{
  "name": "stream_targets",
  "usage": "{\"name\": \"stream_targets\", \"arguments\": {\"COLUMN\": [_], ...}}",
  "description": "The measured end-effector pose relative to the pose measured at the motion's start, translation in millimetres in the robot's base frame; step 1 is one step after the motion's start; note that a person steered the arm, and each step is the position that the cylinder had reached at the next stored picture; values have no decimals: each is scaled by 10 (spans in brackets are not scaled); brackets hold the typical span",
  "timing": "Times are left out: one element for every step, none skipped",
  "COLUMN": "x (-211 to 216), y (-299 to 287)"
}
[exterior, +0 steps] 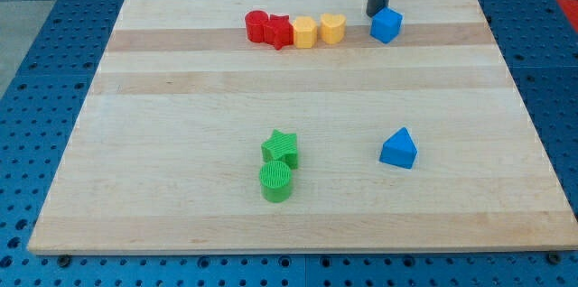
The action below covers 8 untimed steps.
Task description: Push the blue cube closer to the yellow heart
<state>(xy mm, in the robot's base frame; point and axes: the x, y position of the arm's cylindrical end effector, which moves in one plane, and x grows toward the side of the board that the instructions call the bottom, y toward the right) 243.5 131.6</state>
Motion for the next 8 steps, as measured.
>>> {"name": "stream_targets", "arguments": {"x": [9, 152, 267, 274, 274, 274, 288, 407], "y": [431, 687, 677, 534, 363, 181, 105, 193]}}
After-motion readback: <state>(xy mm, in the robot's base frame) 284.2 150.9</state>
